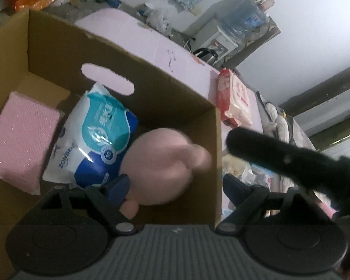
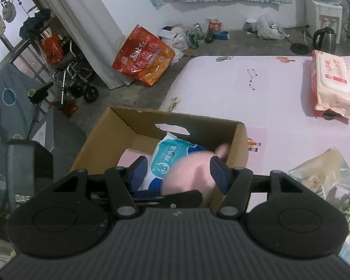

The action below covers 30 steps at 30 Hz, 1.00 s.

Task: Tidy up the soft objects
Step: 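Lift the pink plush toy with the right tool into the box, then open the right tool and withdraw from the box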

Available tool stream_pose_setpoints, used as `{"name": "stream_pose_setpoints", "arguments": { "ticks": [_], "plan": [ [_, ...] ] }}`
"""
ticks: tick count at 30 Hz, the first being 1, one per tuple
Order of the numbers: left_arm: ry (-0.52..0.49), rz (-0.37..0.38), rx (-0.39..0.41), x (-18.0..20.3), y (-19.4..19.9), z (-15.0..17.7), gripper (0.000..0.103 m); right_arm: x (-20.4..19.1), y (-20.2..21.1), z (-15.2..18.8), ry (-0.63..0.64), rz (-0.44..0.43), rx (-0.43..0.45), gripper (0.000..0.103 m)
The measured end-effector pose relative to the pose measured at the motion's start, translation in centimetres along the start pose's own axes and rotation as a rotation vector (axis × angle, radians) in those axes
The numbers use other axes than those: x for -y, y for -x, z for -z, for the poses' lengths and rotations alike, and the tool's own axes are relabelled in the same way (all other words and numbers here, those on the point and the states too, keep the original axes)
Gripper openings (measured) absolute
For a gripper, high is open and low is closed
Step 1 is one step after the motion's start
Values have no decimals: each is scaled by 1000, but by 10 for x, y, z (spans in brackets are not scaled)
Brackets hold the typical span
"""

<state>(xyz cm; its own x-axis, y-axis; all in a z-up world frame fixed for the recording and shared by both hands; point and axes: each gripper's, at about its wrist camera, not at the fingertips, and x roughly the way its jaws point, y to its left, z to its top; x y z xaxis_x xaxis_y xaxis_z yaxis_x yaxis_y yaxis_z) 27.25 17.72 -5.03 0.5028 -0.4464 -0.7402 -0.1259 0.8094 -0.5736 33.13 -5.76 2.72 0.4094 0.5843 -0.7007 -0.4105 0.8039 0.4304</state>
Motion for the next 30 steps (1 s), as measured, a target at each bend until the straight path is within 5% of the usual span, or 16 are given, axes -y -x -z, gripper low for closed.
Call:
{"name": "stream_pose_setpoints", "arguments": {
  "ticks": [9,17,25,30],
  "plan": [
    [26,-9,4,-5,-2,-2,92,16,18,1,-35,-53,52,60],
    [-8,-21,89,12,26,8,92,49,81,21,-96,-137,152,63],
    [-135,-37,174,56,79,41,95,108,183,84,-202,-272,289,82],
    [-269,-87,162,95,90,72,95,161,237,147,-280,-258,353,85]
  ]
}}
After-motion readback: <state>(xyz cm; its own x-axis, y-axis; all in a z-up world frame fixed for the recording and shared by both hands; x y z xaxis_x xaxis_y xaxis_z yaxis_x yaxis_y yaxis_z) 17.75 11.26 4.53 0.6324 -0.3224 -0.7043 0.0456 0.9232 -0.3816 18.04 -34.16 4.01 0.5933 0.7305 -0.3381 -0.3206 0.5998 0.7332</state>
